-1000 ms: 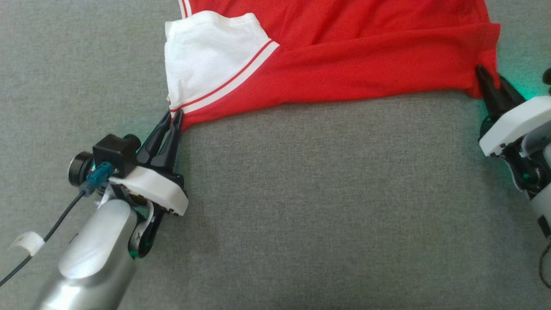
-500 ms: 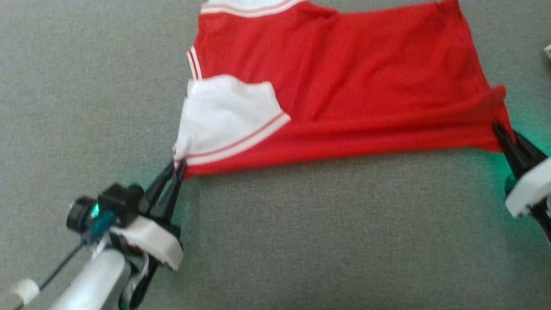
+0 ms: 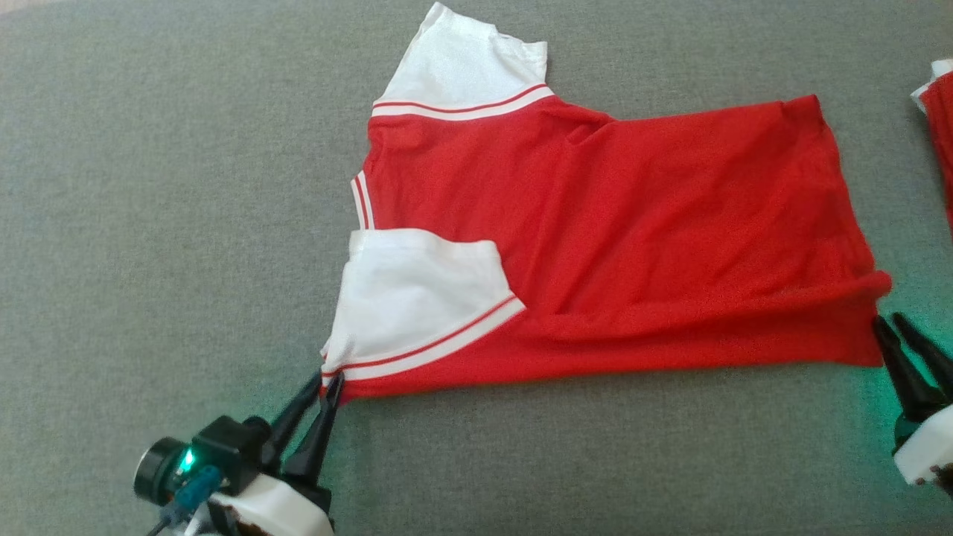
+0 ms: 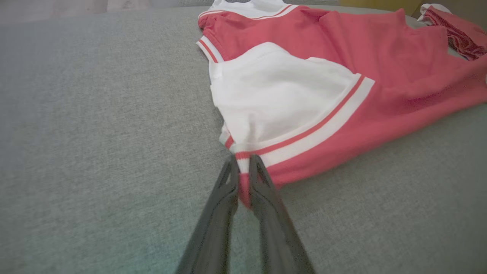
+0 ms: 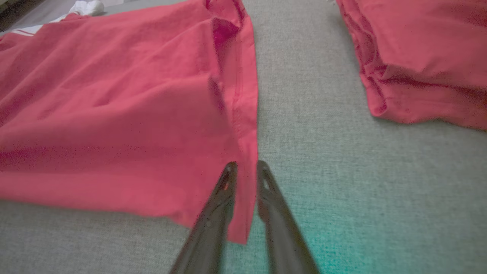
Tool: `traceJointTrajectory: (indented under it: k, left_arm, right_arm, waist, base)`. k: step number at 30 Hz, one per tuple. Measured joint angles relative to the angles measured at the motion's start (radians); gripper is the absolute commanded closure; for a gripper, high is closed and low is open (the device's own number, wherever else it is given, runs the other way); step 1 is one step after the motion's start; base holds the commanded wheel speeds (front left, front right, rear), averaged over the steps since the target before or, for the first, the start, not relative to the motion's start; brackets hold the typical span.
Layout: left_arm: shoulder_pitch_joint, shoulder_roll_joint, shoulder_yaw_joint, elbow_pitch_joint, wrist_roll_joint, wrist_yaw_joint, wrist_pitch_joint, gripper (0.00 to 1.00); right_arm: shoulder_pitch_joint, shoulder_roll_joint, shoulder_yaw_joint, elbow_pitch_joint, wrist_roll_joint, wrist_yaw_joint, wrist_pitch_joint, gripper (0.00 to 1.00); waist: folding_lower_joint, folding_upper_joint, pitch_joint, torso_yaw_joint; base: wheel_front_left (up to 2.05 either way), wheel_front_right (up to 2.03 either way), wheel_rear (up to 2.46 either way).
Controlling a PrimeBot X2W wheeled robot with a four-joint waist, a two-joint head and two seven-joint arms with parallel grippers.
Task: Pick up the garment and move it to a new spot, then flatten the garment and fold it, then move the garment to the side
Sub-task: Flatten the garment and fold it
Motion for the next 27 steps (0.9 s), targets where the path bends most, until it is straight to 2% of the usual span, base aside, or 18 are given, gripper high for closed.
traceJointTrajectory:
  k: [1, 2, 5, 9, 12, 14, 18, 21, 27]
  left_arm:
    - [-0.002, 0.0, 0.0, 0.0, 0.001, 0.004, -0.001, 0.28]
    - [-0.004, 0.0, 0.0, 0.0, 0.001, 0.009, -0.002, 0.0]
    - [-0.023, 0.002, -0.005, 0.0, 0.015, 0.006, 0.001, 0.0]
    - [-0.134, 0.017, -0.002, -0.042, 0.033, -0.029, 0.031, 0.0]
    - [-0.316, 0.032, 0.011, -0.067, 0.05, -0.086, 0.09, 0.0]
    - [-0.471, 0.032, 0.016, -0.061, 0.041, -0.147, 0.158, 0.0]
    - [-0.785, 0.01, 0.015, 0.031, -0.01, -0.234, 0.312, 0.0]
    - [-0.96, -0.011, -0.02, 0.133, -0.083, -0.258, 0.445, 0.0]
    - [-1.193, -0.007, -0.106, 0.308, -0.175, -0.258, 0.654, 0.0]
  right_arm:
    - [0.01, 0.008, -0.016, -0.012, -0.014, 0.0, 0.0, 0.0]
    - [0.018, 0.012, -0.033, -0.022, -0.026, 0.0, 0.005, 0.0]
    - [0.04, 0.022, -0.077, -0.087, -0.039, 0.0, 0.024, 0.0]
    - [0.042, 0.032, -0.136, -0.182, -0.07, 0.0, 0.031, 0.0]
    - [0.037, 0.035, -0.173, -0.234, -0.105, 0.0, 0.031, 0.0]
    - [0.023, 0.05, -0.178, -0.263, -0.124, 0.0, 0.035, 0.0]
    - [-0.055, 0.069, -0.151, -0.308, -0.147, 0.0, 0.057, 0.0]
    - [-0.123, 0.073, -0.127, -0.317, -0.152, 0.0, 0.065, 0.0]
    - [-0.193, 0.102, -0.1, -0.288, -0.159, 0.0, 0.068, 0.0]
  waist:
    - [0.0001, 0.0, -0.002, -0.001]
    - [0.0001, 0.0, -0.004, -0.001]
    - [0.0, 0.0, -0.004, -0.005]
    - [0.0001, 0.0, 0.018, -0.01]
    - [0.0001, 0.0, 0.051, -0.014]
    - [0.0003, 0.0, 0.08, -0.019]
    - [0.0005, 0.0, 0.149, -0.038]
    - [0.0006, -0.0001, 0.197, -0.065]
    - [0.0005, -0.0001, 0.276, -0.144]
  base:
    - [0.0, 0.0, 0.0]
    - [0.0, 0.0, 0.0]
    - [0.0, 0.0, 0.0]
    - [0.0, 0.0, 0.0]
    - [0.0, 0.0, 0.0]
    - [0.0, 0.0, 0.0]
    - [0.0, 0.0, 0.0]
    - [0.0, 0.0, 0.0]
    - [0.0, 0.0, 0.0]
